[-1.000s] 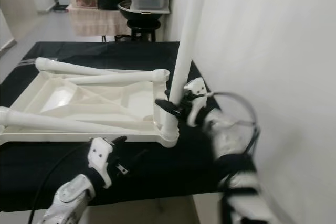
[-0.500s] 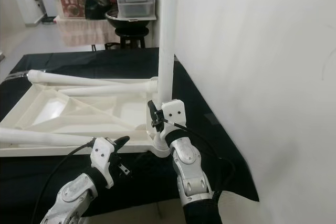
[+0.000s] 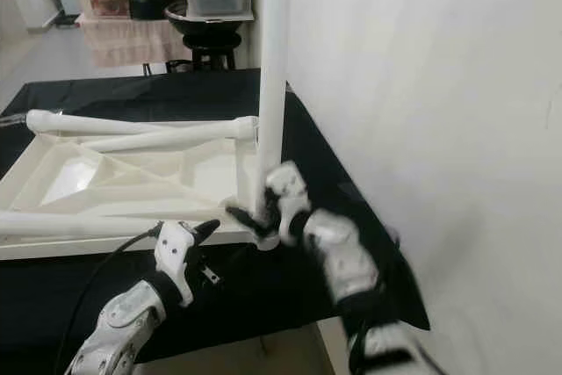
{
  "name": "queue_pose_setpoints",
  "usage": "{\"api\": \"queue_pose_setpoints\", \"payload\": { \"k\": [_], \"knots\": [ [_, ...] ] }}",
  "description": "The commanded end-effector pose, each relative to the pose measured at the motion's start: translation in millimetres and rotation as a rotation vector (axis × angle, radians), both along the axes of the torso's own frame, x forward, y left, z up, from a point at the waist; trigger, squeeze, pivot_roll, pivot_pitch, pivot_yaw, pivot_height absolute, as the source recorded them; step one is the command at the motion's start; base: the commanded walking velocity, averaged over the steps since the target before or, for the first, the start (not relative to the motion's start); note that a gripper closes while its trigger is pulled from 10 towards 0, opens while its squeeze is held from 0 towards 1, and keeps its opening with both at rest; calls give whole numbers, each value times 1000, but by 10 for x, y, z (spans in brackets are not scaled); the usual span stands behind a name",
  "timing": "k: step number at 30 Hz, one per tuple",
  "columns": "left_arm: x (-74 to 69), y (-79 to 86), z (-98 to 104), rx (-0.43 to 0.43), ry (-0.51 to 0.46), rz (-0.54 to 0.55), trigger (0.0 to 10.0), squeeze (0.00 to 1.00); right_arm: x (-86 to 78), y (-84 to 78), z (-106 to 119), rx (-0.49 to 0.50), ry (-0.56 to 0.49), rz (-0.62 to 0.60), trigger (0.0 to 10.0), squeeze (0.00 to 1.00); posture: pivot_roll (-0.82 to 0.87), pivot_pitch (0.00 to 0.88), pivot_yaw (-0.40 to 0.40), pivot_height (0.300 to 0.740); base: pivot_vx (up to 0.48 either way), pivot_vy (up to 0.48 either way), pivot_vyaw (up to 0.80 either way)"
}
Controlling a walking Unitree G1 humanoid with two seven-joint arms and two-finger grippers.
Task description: Building children table
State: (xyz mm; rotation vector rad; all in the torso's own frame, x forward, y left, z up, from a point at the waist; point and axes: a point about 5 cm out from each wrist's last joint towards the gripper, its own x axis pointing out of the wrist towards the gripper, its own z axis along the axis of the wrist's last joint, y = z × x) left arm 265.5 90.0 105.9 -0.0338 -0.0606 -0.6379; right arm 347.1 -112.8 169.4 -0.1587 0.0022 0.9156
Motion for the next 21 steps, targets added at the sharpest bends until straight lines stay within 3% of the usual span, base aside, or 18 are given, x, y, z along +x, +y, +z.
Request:
{"api": "queue_pose_setpoints", "payload": {
  "k": [1,10,11,12,21],
  "knots": [
    [-2,9,-45,4,25,0,10000,0,-17,-17,-88,-19,57,91,10000,0,-16,0,-65,740,0,0,0],
    [6,2,-51,7,28,0,10000,0,95,-164,12,-40,78,150,10000,0,-1,0,-73,740,0,0,0],
    [8,3,-52,7,29,0,10000,0,135,-196,44,-26,78,146,588,0,-2,0,-72,740,0,0,0],
    [9,4,-53,7,29,0,10000,0,163,-218,65,-13,81,140,0,0,-2,0,-72,740,0,0,0],
    [13,4,-54,5,33,-4,10000,0,153,-301,72,10,61,135,0,0,-6,0,-67,740,0,0,0]
  ]
}}
